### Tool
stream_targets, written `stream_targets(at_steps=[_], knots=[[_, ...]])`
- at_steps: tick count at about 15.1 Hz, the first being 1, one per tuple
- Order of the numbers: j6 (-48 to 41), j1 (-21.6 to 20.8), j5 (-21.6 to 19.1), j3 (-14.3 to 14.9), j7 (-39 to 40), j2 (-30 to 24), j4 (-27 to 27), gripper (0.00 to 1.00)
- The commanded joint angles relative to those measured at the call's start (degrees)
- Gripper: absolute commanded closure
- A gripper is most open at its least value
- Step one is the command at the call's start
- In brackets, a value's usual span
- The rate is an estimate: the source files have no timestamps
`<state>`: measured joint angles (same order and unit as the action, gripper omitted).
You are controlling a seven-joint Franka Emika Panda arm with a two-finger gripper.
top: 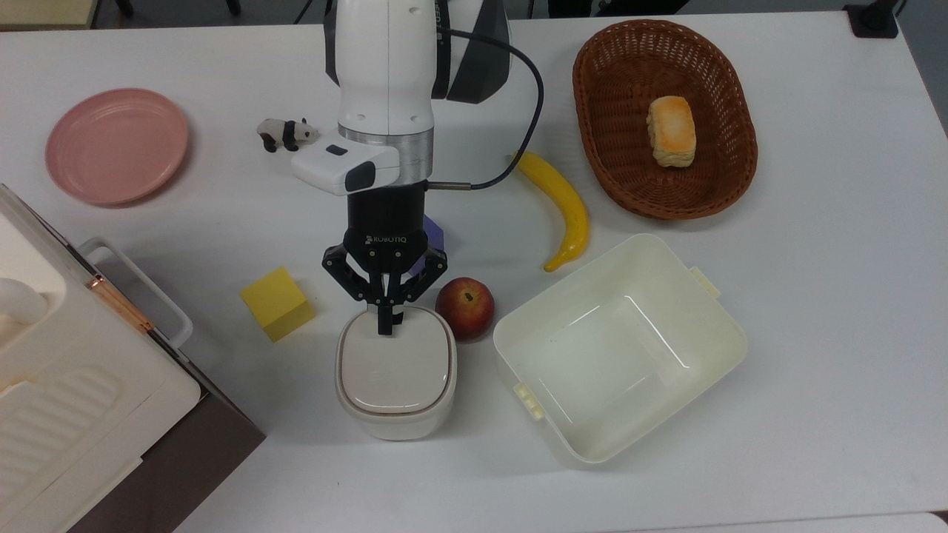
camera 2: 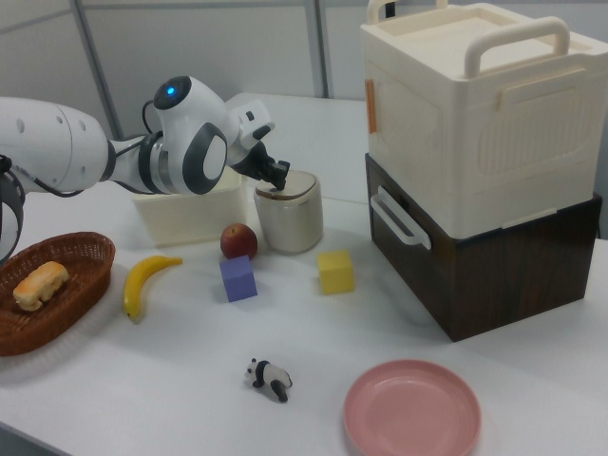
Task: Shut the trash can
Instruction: 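Press the lid down onto the trash can rim with the gripper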
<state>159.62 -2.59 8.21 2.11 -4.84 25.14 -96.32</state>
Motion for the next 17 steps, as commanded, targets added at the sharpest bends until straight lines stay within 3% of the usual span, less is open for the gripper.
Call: stream_targets(at_steps=[1, 17], knots=[[0.26, -0.40, 1.64, 0.26, 0.71, -2.21, -3.09, 1.00], [0.34, -0.92, 3.92, 0.17, 0.62, -1.15, -4.40, 1.00]])
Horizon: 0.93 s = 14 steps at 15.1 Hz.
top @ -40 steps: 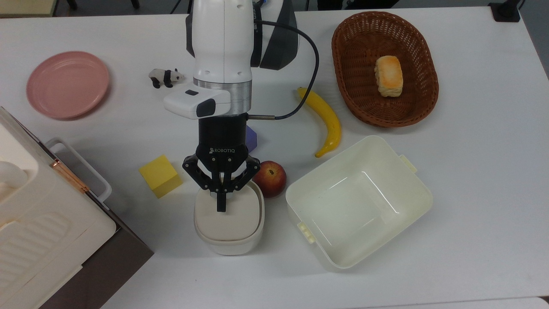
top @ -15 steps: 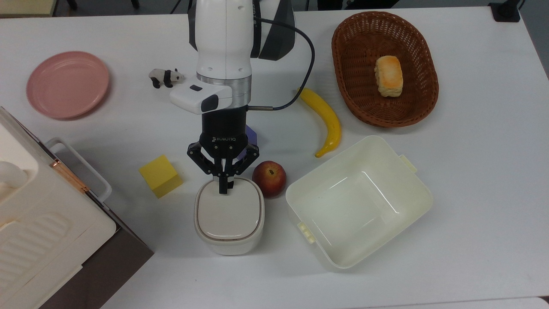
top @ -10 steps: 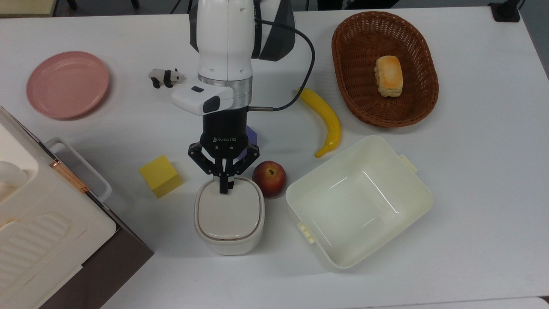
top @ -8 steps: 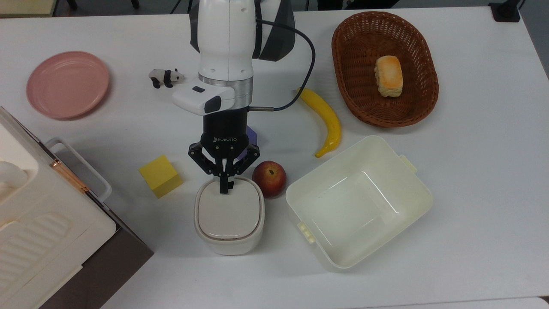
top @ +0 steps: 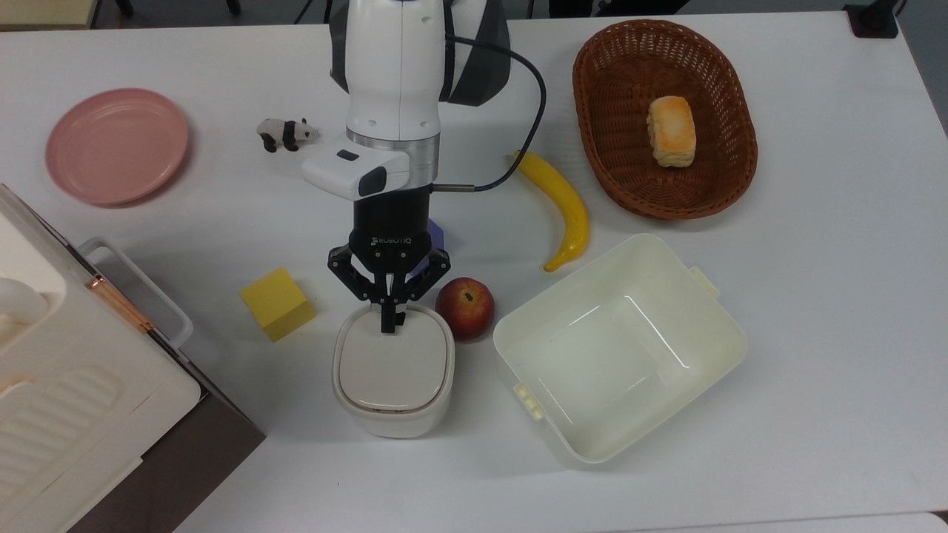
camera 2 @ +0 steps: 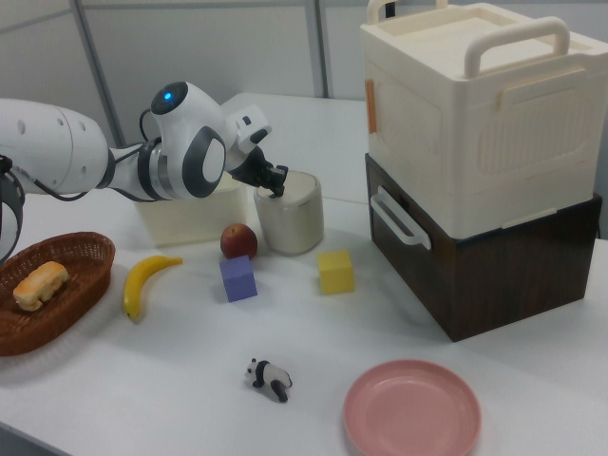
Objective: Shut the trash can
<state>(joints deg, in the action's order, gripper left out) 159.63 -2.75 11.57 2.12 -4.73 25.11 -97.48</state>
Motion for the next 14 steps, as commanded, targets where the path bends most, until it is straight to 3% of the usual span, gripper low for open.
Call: stream_targets(at_steps=[1, 8, 12, 14], knots=[[0.34, -0.76, 0.47, 0.17, 0.34, -1.46, -3.06, 1.00], [-0.62, -0.41, -0.67, 0.08, -2.30, -9.54, -3.06, 1.00], [-14.92, -0.76, -0.76, -0.09, -2.39, -15.78, -3.06, 1.00], [-21.86, -1.02, -2.86, -0.27, -2.30, -17.80, -3.06, 1.00]])
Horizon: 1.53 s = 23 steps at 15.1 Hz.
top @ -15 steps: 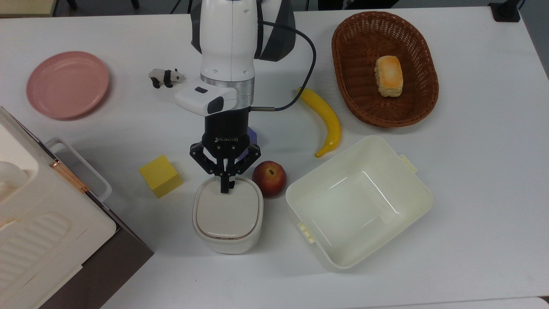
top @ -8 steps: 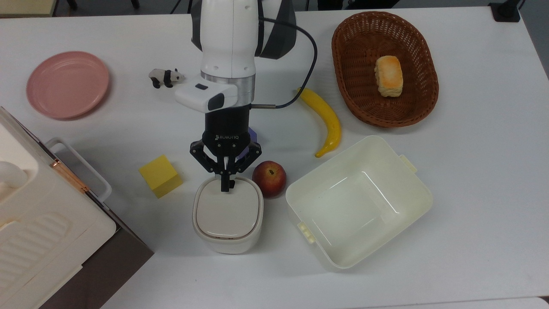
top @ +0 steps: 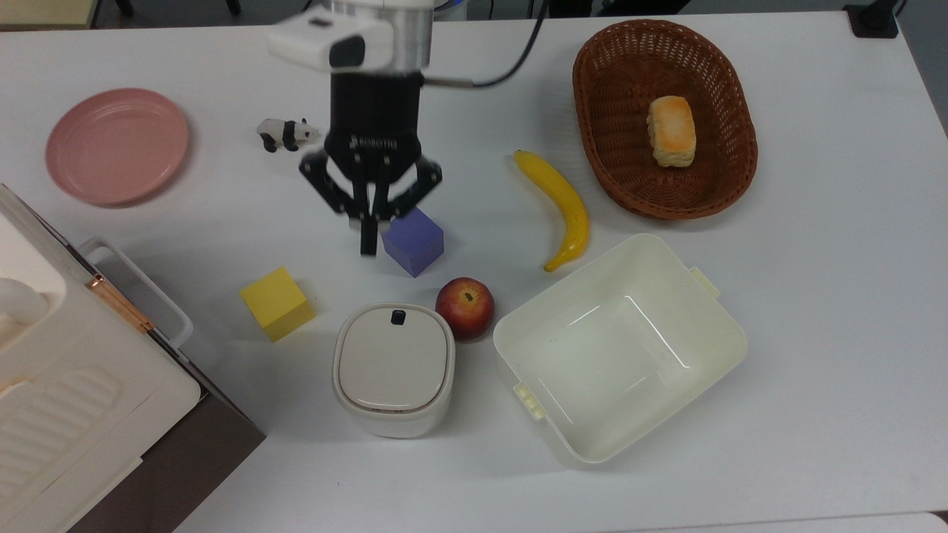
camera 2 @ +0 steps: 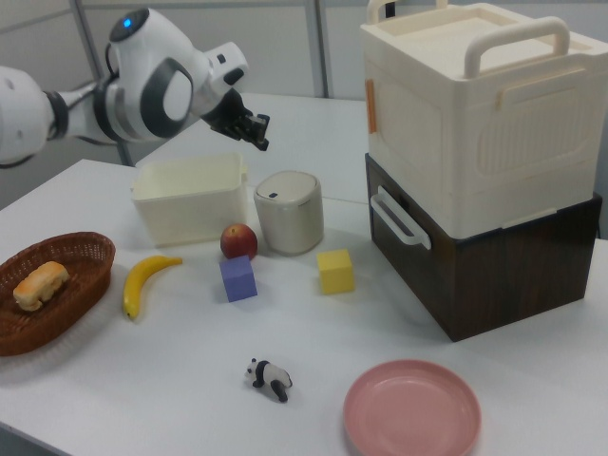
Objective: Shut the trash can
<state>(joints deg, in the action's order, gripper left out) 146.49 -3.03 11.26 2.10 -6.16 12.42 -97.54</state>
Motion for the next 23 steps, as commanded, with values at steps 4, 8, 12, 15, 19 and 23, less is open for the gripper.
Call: stream_targets(at_steps=[4, 8, 12, 15, 19, 23], knots=[[-24.81, -0.93, -6.50, -0.26, 0.70, -10.12, -2.83, 0.99], [-36.95, -0.93, -11.07, 0.10, 2.73, -13.20, -1.87, 0.87], [-46.81, -0.84, -10.30, 0.19, 2.12, -13.82, -0.11, 0.00], [-47.44, -0.49, -9.76, 0.27, 2.46, -14.17, -0.02, 0.00], [-49.88, -0.14, -10.90, 0.80, 1.86, -14.08, 1.39, 0.00], [-50.16, -0.40, -13.98, 2.98, -3.86, -14.00, 2.00, 0.00]])
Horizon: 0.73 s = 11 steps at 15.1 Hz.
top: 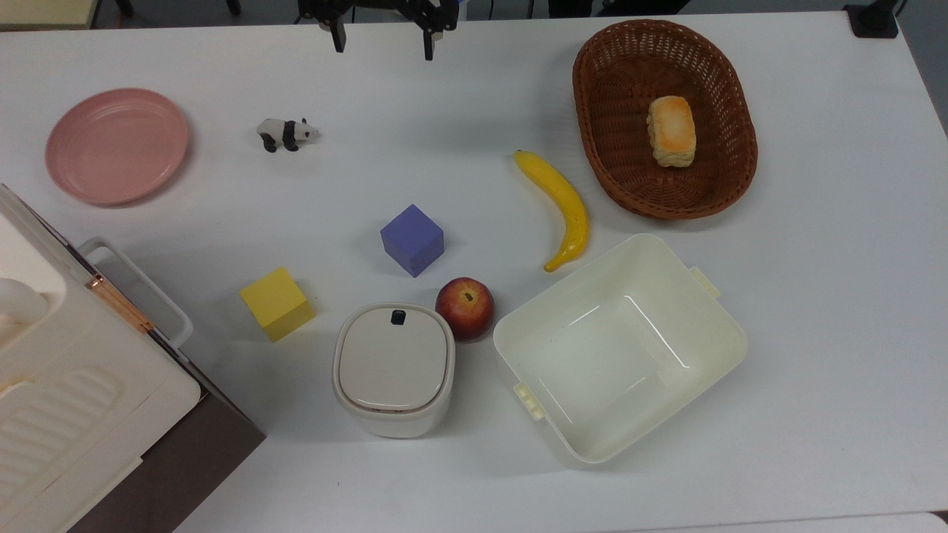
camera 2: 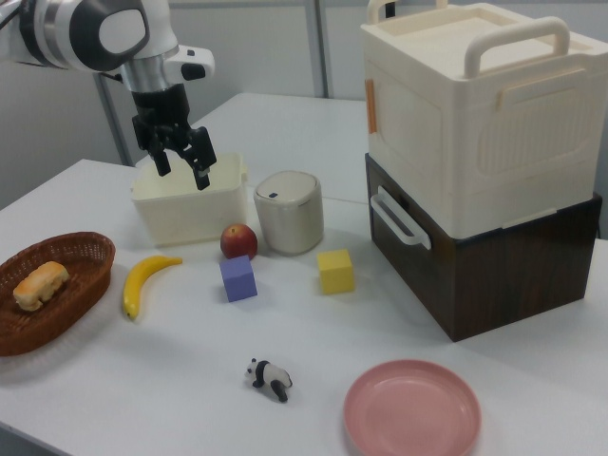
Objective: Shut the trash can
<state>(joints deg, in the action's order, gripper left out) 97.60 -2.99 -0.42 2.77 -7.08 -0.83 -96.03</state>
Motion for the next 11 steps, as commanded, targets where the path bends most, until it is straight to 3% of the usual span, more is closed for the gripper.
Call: stream_targets(at_steps=[1, 11], knots=[[-1.27, -0.52, -2.39, 3.02, -2.68, -0.67, 1.45, 0.00], [-1.27, -0.88, -2.31, 3.47, -2.33, -0.32, 1.81, 0.00]])
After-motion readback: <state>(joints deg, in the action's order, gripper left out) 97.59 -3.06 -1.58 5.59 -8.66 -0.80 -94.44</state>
